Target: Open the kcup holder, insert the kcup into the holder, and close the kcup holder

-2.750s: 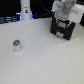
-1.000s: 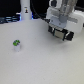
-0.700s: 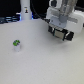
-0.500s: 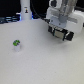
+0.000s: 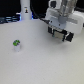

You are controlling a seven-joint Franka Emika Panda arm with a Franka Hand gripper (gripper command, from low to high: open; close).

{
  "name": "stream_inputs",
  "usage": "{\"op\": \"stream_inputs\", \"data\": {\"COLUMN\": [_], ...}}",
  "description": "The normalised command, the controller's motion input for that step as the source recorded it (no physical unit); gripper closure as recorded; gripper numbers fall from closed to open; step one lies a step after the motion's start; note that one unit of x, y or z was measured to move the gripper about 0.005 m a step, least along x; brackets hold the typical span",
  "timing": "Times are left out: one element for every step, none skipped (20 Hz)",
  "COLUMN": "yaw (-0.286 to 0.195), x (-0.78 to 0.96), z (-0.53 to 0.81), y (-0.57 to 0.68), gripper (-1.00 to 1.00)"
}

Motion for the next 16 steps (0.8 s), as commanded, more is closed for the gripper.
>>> {"op": "stream_inputs", "data": {"yaw": [-0.001,0.031,0.06,0.08,0.08,0.077,0.075,0.073,0.066,0.08,0.069,0.0,0.0,-0.008,0.011,0.01], "x": [0.18,0.19,0.3,0.41,0.43,0.44,0.45,0.46,0.49,0.49,0.15,0.02,0.3,0.19,0.13,0.15], "z": [-0.01,0.0,0.0,0.0,0.0,0.0,0.0,0.0,0.0,0.0,0.03,0.0,0.01,-0.02,0.0,0.0], "y": [-0.07,-0.19,-0.44,-0.62,-0.63,-0.64,-0.65,-0.65,-0.66,-0.67,-0.31,-0.04,-0.18,-0.08,-0.21,-0.2], "gripper": [1.0,1.0,1.0,1.0,1.0,1.0,1.0,1.0,1.0,1.0,1.0,1.0,1.0,1.0,1.0,1.0]}}
